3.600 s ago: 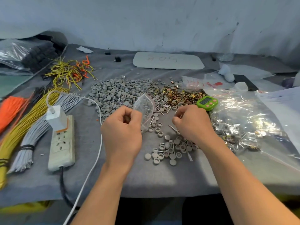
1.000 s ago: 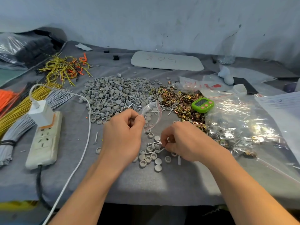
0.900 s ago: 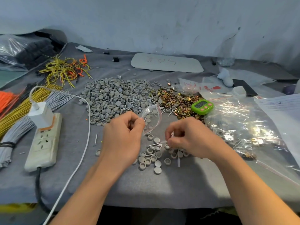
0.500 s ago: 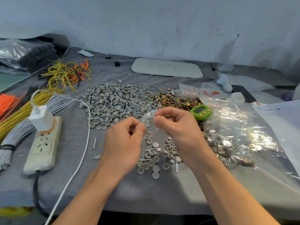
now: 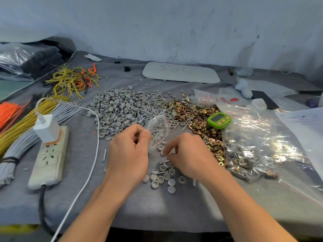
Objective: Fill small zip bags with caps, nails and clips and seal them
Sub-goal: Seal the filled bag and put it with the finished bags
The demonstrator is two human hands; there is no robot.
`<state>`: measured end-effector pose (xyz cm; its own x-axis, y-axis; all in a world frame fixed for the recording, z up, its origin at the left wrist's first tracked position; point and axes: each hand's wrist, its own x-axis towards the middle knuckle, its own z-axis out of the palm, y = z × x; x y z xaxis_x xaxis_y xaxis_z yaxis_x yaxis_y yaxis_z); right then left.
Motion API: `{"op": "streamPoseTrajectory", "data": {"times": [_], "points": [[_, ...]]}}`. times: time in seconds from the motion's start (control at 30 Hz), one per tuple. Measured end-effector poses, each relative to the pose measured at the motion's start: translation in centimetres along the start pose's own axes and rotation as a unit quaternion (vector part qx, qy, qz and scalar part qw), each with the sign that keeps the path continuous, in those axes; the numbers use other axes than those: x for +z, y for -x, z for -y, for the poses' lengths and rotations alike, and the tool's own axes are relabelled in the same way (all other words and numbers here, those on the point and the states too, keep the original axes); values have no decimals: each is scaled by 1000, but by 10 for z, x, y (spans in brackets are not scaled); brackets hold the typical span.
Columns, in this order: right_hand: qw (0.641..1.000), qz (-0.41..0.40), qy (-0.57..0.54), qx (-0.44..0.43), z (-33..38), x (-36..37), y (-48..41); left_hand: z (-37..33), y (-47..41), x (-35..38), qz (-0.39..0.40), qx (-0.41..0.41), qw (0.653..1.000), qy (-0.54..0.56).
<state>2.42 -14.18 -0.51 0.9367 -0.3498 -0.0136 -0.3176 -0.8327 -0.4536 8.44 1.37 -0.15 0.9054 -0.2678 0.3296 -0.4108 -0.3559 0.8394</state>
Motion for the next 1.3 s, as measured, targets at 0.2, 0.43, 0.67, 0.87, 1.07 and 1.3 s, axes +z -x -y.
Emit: {"op": "streamPoseTrajectory", "data": {"times": [0.2,0.43,0.67,0.87,1.07,1.3], "points": [[994,35,91,-41,6,4,-1,2,0,1,2,-1,1000,7],[975,76,194,-71,4,9,-1,5,0,3,16,9,1000,-2],[996,-44,53,49,-16,-4,0,7,2,3,32,12,999,-2],[995,-45,38,75,-23,-11,0,2,2,7,39,22,999,-1],[993,-24,104,58,-25,-14,0,4,2,7,37,20,999,-2],[998,-19,60,-4,-14,7,-16,4,1,7,30,18,999,-9]]}}
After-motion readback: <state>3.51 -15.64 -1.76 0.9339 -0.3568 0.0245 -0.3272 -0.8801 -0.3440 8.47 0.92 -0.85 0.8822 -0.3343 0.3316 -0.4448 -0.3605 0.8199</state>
